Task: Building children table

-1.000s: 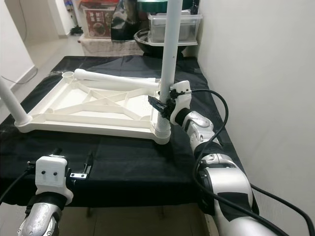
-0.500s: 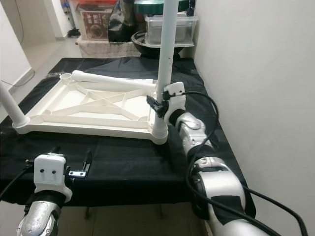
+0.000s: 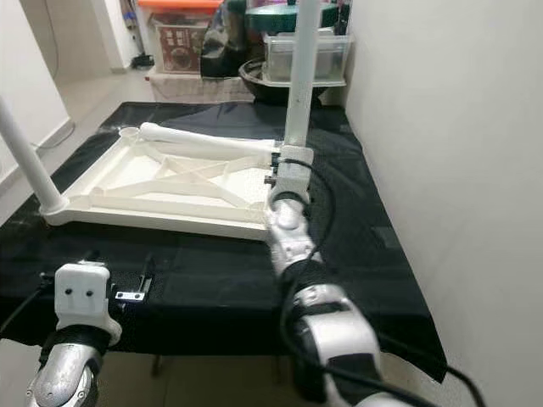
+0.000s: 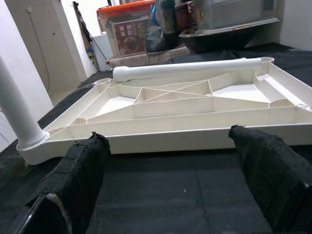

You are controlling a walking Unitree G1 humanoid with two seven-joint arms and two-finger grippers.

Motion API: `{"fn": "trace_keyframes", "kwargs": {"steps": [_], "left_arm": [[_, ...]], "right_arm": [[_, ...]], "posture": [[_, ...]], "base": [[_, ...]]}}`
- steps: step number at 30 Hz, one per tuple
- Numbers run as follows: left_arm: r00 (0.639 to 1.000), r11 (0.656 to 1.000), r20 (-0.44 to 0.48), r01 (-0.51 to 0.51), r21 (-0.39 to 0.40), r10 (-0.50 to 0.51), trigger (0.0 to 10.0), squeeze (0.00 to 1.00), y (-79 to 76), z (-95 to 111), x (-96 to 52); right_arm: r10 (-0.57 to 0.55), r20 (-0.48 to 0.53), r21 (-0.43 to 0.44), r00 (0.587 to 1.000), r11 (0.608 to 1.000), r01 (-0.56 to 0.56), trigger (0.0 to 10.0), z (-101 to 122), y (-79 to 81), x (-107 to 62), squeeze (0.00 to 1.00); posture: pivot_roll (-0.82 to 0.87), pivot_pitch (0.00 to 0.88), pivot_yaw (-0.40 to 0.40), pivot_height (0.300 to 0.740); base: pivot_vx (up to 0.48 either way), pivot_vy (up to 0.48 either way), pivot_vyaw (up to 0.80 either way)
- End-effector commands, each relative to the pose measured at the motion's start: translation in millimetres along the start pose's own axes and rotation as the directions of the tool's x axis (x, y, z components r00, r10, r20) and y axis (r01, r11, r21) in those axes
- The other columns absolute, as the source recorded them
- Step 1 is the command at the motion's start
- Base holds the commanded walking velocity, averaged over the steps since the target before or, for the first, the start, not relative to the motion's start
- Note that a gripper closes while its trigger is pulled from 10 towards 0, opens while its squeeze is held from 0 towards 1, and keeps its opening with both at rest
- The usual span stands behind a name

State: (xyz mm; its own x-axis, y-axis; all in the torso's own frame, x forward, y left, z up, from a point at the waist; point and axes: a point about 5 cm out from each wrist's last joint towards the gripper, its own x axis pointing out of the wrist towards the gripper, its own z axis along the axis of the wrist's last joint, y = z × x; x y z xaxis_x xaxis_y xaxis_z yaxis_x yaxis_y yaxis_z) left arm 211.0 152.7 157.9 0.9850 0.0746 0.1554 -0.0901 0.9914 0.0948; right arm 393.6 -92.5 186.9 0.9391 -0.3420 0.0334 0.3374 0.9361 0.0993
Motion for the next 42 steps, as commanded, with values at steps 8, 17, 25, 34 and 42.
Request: {"fn": "trace_keyframes", "kwargs": {"steps": [8,17,25,34,42], "left_arm": [[1.000,1.000,-0.004,-0.001,0.009,0.001,10.0,0.00,-0.1,0,0.1],[1.000,1.000,-0.010,0.006,0.007,-0.006,10.0,0.00,-2.1,-2,-1.1],[1.000,1.000,-0.013,-0.002,0.008,0.002,10.0,0.00,-0.2,-3,-1.5],[1.000,1.000,-0.011,0.021,0.016,-0.021,10.0,0.00,-5.4,-4,-2.3],[1.000,1.000,0.001,0.023,0.011,-0.023,10.0,0.00,-6.8,-2,0.1]], "right_arm": [[-0.182,-0.209,0.120,0.961,0.970,0.210,0.0,-26,12.8,-26.8,0.00],[0.051,-0.112,0.121,0.992,0.992,-0.037,10.0,-12,26.1,-27.8,1.00],[0.076,-0.060,0.119,0.995,0.991,-0.069,10.0,-7,15.5,-22.0,0.00],[0.412,0.195,0.147,0.890,0.885,-0.442,10.0,24,-2.1,-11.4,0.00],[0.843,0.078,0.128,0.533,0.522,-0.844,10.0,23,-3.8,-0.2,0.00]], "posture": [[0.02,0.030,-0.012,0.740],[0.02,0.023,-0.011,0.740],[0.01,0.012,-0.011,0.740],[0.01,0.002,-0.008,0.740],[0.00,0.000,-0.011,0.740]], "base": [[0.000,0.000,0.00],[0.000,0.000,0.00],[0.000,0.000,0.00],[0.000,0.000,0.00],[0.000,0.000,0.00]]}}
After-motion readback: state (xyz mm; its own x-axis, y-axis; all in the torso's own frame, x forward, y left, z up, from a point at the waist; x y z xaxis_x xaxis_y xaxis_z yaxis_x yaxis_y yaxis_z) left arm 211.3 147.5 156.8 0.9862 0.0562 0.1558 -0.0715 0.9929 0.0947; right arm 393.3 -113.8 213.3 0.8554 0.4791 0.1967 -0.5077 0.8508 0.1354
